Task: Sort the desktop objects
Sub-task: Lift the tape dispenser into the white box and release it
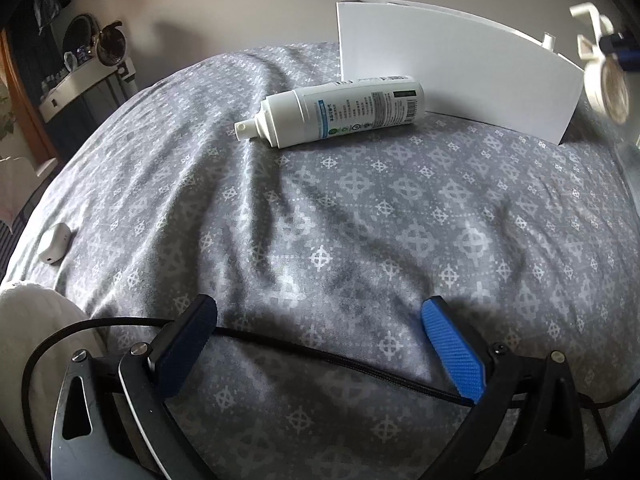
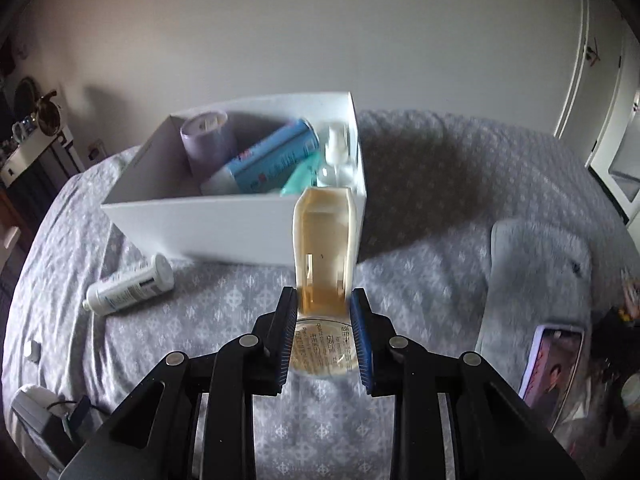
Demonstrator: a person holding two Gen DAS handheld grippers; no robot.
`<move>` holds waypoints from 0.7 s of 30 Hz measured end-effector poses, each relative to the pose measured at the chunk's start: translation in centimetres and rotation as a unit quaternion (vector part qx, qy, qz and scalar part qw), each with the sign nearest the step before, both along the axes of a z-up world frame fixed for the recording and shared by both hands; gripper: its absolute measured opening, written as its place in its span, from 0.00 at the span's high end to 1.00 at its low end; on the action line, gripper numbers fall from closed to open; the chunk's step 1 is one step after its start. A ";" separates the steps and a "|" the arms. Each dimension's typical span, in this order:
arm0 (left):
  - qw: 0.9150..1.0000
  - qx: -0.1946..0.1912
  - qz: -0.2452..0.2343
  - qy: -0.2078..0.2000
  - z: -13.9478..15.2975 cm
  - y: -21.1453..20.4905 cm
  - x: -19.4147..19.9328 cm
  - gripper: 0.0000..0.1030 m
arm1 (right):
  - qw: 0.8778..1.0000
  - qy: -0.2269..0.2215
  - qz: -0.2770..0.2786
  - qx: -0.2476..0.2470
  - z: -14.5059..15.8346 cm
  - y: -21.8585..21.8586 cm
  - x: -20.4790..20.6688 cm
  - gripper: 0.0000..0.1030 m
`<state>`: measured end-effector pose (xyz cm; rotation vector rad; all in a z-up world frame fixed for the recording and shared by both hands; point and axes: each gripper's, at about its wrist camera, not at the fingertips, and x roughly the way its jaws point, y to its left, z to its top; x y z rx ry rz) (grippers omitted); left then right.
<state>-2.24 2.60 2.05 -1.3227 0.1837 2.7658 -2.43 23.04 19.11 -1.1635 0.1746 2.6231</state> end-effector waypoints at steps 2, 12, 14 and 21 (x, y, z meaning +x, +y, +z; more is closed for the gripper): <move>1.000 0.000 -0.001 0.000 -0.1 0.0 0.0 0.00 | 1.000 0.026 0.002 0.016 2.3 -0.4 -1.9 0.77; 1.000 -0.005 -0.001 0.007 -0.5 -0.2 -0.6 0.00 | 1.000 0.009 0.003 0.025 4.5 -1.7 -13.8 0.74; 1.000 -0.006 -0.001 0.008 -0.6 -0.2 -0.5 0.00 | 0.999 -0.010 0.002 0.032 3.2 -2.1 -14.4 0.57; 1.000 -0.008 -0.001 0.008 -0.6 -0.2 -0.7 0.00 | 0.999 -0.011 -0.014 0.048 -0.4 -1.6 -7.9 0.11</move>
